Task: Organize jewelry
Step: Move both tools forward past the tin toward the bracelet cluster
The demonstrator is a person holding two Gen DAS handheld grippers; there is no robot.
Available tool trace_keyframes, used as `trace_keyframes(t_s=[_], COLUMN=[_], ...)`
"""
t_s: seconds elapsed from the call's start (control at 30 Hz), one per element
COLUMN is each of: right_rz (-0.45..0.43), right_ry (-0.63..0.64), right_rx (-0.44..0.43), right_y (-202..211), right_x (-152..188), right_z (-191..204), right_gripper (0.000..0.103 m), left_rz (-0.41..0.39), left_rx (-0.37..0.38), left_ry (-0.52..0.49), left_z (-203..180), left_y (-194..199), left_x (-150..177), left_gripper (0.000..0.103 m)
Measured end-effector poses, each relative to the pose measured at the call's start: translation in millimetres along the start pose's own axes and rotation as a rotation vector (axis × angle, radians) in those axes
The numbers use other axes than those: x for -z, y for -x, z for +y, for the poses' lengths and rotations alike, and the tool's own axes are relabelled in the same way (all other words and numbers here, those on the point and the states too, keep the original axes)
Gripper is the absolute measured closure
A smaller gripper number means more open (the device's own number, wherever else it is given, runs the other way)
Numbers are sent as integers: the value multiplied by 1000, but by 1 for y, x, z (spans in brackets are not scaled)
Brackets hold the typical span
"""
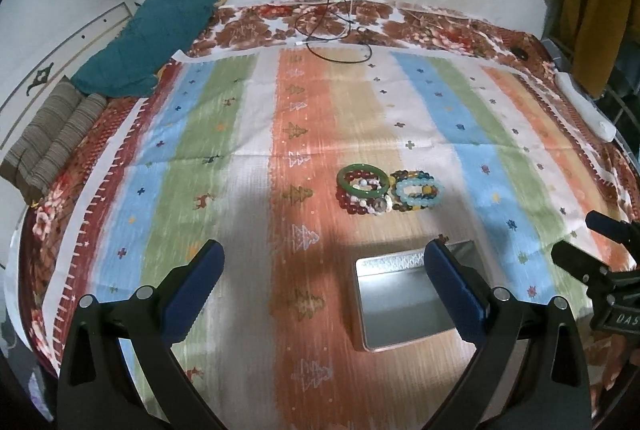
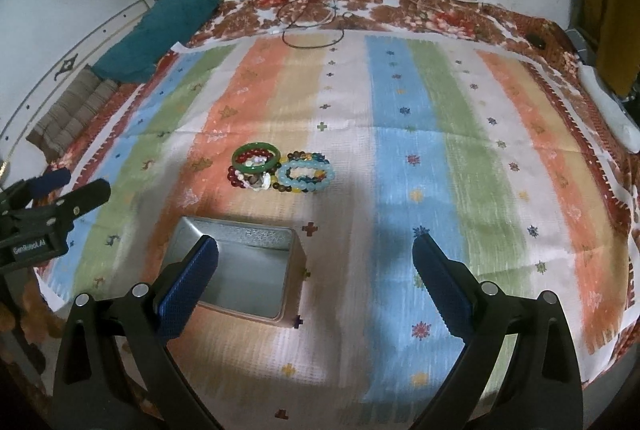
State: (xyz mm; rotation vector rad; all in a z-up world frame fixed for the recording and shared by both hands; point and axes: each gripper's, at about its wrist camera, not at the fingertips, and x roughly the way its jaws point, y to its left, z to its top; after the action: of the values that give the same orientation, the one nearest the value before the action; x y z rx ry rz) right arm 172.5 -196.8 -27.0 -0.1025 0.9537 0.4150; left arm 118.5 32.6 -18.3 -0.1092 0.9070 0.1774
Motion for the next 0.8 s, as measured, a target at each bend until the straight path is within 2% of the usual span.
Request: trace_keyframes(t_s=[0.13,0.6,0.8], right_rz=[17,68,83], right_ry=[1,-20,-33], right_rx=[-17,7,26], right_y=[-7,-40,-56], right_x=[-6,-30,-42], right_z=[-1,-9,-15], right_gripper=[4,4,4], left_rz=[14,76,91], left_rx=[-1,-40,-39], left_ry=[-4,-44,-26], left_z=[-3,-13,-9], left_y=[-10,-54,-75], left_x=[-10,-38,-50], left_gripper=[6,6,6])
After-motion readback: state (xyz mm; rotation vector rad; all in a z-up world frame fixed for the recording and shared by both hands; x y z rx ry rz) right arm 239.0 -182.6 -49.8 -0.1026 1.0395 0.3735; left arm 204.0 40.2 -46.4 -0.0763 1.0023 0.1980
